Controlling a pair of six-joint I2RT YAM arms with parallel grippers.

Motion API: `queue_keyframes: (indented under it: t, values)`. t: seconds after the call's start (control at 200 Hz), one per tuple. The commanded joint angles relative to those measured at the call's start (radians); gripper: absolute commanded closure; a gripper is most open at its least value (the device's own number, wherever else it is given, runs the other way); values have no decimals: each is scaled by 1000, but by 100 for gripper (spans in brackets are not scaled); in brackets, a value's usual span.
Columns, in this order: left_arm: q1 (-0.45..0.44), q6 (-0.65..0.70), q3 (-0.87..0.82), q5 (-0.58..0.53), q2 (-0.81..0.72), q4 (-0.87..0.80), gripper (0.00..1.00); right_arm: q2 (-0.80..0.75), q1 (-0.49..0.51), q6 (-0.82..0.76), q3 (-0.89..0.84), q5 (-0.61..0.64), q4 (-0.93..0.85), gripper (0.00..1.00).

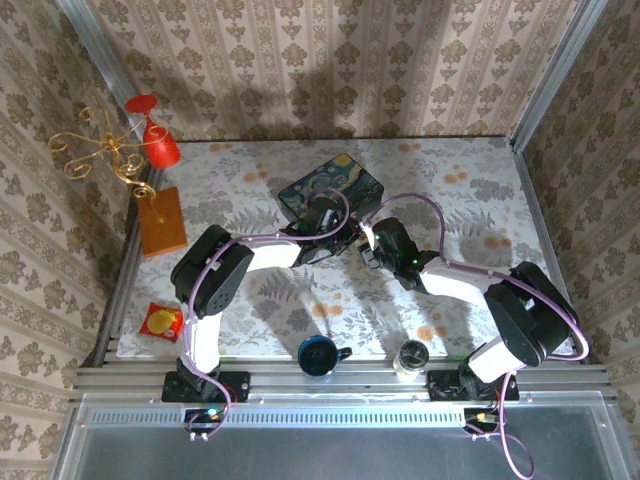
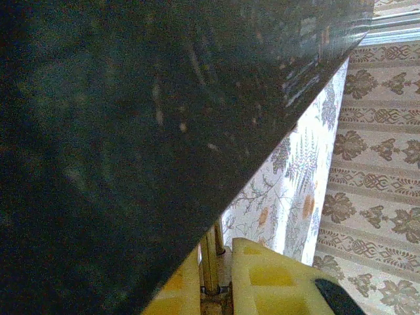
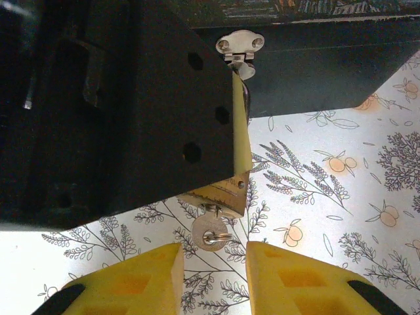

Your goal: Unlock the padlock with the key

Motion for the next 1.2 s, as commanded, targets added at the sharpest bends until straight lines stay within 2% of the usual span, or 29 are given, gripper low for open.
queue_keyframes:
  t: [0.0, 0.285, 0.76, 0.845, 1.046, 1.196]
  values:
    - [2, -13, -5, 36, -51, 11, 100, 26, 5, -5, 14, -9, 28, 68]
    - [18, 1, -20, 54, -77, -10, 100, 21, 5, 24, -17, -10, 47, 69]
    - [24, 34, -11, 85, -102, -50, 100, 53, 5, 35, 3, -25, 65, 77]
    - [22, 33, -12, 86, -103, -50, 100, 60, 4, 43, 4, -26, 70, 81]
    - [21, 30, -15, 92, -100, -46, 100, 73, 2, 70, 9, -40, 78, 100]
    - [21, 26, -18, 94, -97, -38, 100, 65, -19, 110, -3, -108, 110, 100]
